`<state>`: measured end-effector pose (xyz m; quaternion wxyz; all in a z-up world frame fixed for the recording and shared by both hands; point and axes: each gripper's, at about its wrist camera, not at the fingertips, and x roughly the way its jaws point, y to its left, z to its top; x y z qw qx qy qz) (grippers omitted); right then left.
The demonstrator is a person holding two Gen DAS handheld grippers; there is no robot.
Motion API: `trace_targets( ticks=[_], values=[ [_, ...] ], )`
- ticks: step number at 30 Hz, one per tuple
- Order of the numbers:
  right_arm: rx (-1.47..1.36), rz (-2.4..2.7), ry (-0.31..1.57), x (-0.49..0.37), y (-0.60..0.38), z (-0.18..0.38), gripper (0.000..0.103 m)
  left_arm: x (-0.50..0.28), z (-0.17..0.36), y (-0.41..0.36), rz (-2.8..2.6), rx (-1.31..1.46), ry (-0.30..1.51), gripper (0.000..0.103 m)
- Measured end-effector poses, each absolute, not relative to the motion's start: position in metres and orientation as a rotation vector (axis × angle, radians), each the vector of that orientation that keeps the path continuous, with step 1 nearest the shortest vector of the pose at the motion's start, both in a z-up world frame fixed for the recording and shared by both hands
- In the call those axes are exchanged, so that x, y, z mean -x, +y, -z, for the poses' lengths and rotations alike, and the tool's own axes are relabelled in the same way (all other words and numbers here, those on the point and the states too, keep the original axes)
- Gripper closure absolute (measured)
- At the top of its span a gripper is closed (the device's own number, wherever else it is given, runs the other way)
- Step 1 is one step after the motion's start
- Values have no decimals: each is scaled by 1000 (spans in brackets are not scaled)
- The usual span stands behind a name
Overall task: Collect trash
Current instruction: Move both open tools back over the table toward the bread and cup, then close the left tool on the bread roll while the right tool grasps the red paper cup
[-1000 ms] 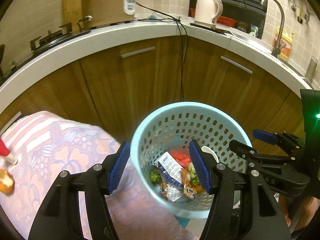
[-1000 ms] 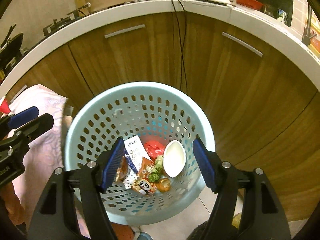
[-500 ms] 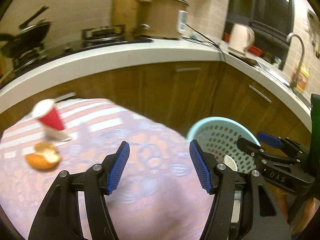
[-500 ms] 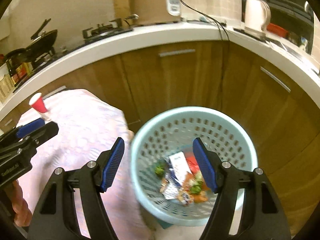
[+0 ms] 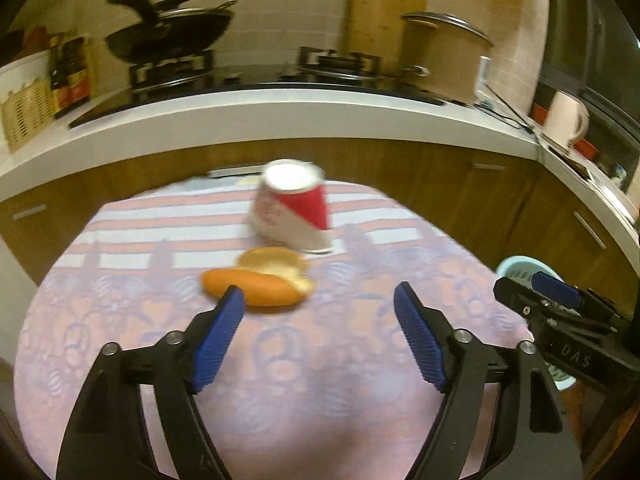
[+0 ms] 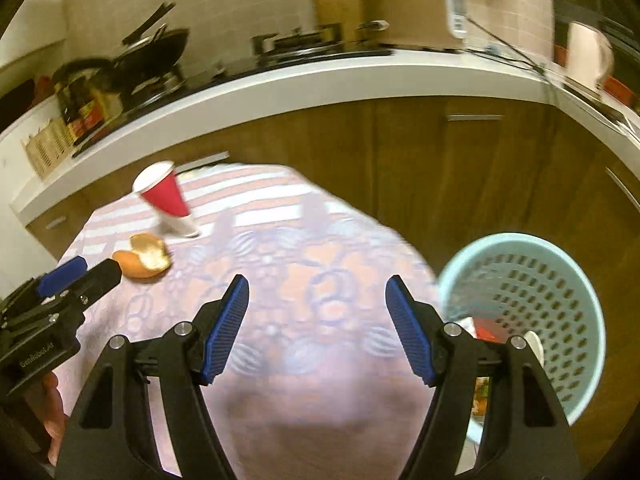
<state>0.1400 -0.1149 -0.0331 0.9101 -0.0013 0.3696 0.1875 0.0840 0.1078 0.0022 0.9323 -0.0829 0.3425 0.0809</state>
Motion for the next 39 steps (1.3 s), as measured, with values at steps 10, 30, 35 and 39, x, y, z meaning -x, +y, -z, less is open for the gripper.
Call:
trace_targets(
  ticks=[10, 30, 35, 39],
  values=[
    [47, -439, 804, -145, -73, 64, 36, -101, 33, 144, -144, 121, 801, 19],
    [92, -481, 842, -149, -53, 65, 36, -139, 53, 158, -104, 164, 857, 46],
    [83, -517, 828, -153, -40, 48, 36, -130, 45, 166, -84, 209, 807, 63],
    [93, -536, 825, -160, -21, 42, 36, -119, 36, 172, -91, 212, 786, 78]
  ],
)
